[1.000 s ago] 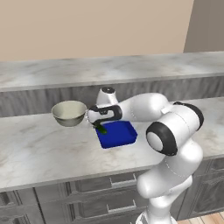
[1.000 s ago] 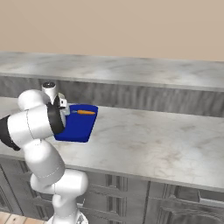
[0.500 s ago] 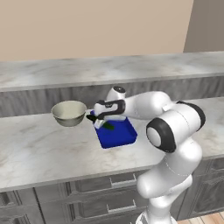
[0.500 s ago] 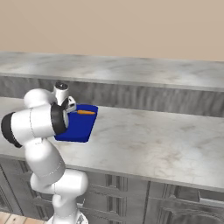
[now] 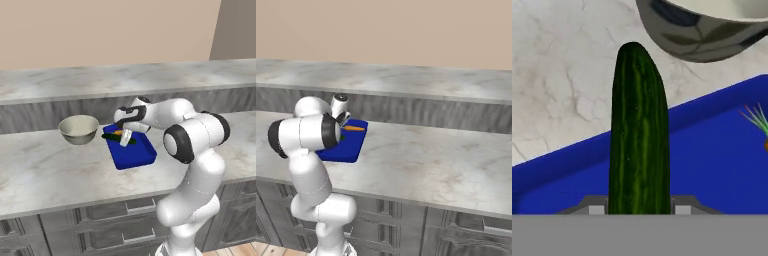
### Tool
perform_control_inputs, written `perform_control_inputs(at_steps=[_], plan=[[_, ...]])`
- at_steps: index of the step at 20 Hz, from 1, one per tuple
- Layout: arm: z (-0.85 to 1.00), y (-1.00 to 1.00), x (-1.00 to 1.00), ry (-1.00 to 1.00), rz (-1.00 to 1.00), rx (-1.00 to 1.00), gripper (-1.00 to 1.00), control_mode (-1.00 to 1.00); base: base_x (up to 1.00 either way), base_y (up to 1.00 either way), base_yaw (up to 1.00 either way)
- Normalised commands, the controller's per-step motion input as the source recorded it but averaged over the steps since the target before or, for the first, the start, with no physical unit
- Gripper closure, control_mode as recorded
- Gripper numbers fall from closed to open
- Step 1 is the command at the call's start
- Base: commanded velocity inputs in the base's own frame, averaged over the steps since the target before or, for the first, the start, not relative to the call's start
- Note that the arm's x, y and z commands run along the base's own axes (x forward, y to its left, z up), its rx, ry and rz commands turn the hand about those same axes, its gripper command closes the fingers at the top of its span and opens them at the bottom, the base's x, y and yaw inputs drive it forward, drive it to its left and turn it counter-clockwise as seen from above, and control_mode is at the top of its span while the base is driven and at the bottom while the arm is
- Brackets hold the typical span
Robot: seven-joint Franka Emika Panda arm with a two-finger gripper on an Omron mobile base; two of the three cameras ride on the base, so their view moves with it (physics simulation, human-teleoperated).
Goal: Place the two vegetables and bowl onto the tray for setting up a vegetable dip station.
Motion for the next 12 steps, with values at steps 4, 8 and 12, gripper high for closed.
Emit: perform_control_inputs(at_steps=[4, 8, 12], plan=[[-0.04, -0.01, 0.25, 0.0, 0.25, -0.14, 1.0, -1.0, 0.0, 0.0, 0.0], [0.0, 0.0, 0.3, 0.0, 0.16, -0.14, 1.0, -1.0, 0.0, 0.0, 0.0], [0.0, -0.13, 0.41, 0.0, 0.11, -0.08, 1.0, -1.0, 0.0, 0.0, 0.0]])
